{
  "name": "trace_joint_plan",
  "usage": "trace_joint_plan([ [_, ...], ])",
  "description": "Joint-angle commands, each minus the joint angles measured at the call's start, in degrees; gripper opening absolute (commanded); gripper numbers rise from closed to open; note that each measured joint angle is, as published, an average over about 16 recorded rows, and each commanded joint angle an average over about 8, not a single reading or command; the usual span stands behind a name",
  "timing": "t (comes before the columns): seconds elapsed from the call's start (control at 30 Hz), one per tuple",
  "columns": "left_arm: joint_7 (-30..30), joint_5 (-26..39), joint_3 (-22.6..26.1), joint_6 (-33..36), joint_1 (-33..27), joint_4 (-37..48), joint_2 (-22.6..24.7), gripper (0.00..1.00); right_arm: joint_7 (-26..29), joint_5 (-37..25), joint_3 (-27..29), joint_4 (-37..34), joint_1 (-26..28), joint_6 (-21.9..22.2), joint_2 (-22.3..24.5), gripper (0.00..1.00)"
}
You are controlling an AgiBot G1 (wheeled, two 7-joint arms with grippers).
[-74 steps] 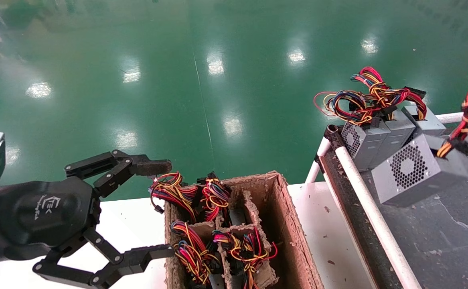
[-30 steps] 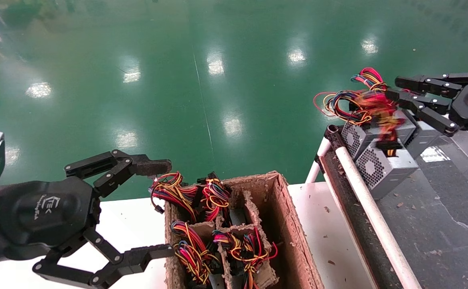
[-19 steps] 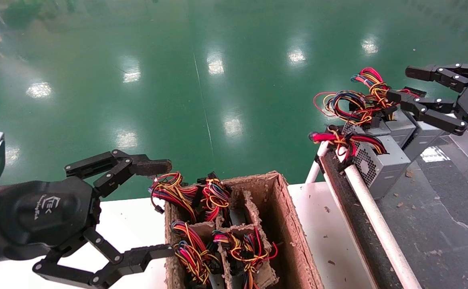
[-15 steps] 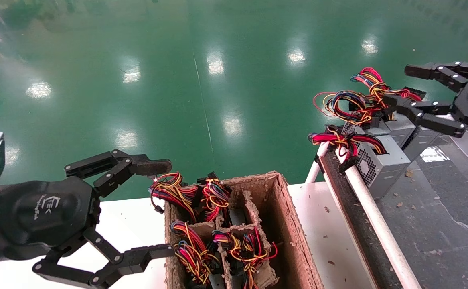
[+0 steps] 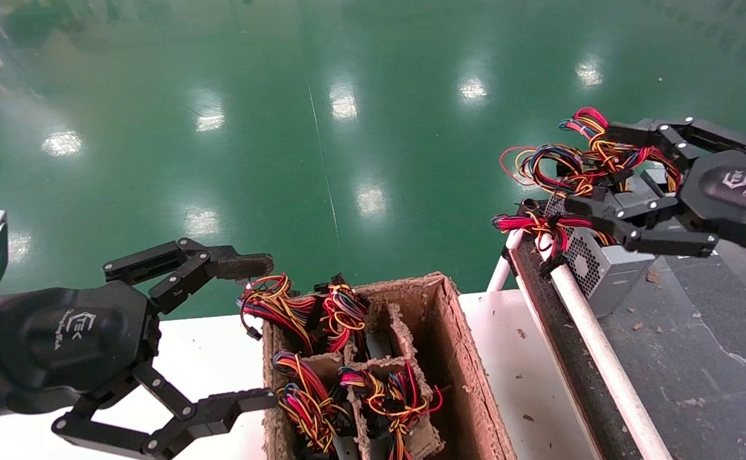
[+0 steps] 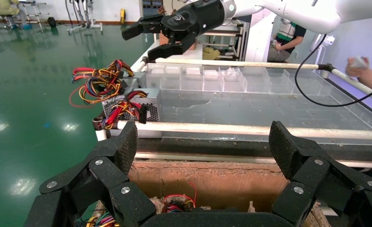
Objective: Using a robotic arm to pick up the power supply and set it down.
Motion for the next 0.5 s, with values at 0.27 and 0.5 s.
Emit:
trace_joint_plan([
  [0.27, 0.0, 0.0, 0.0, 0.0, 0.0, 0.0, 0.0, 1.0, 2.8, 3.1, 0.0, 5.3, -3.3, -1.2, 0.0, 1.0],
  [0.5, 0.0, 0.0, 0.0, 0.0, 0.0, 0.0, 0.0, 1.0, 4.9, 5.6, 0.0, 9.4, -5.9, -2.1, 0.0, 1.0],
])
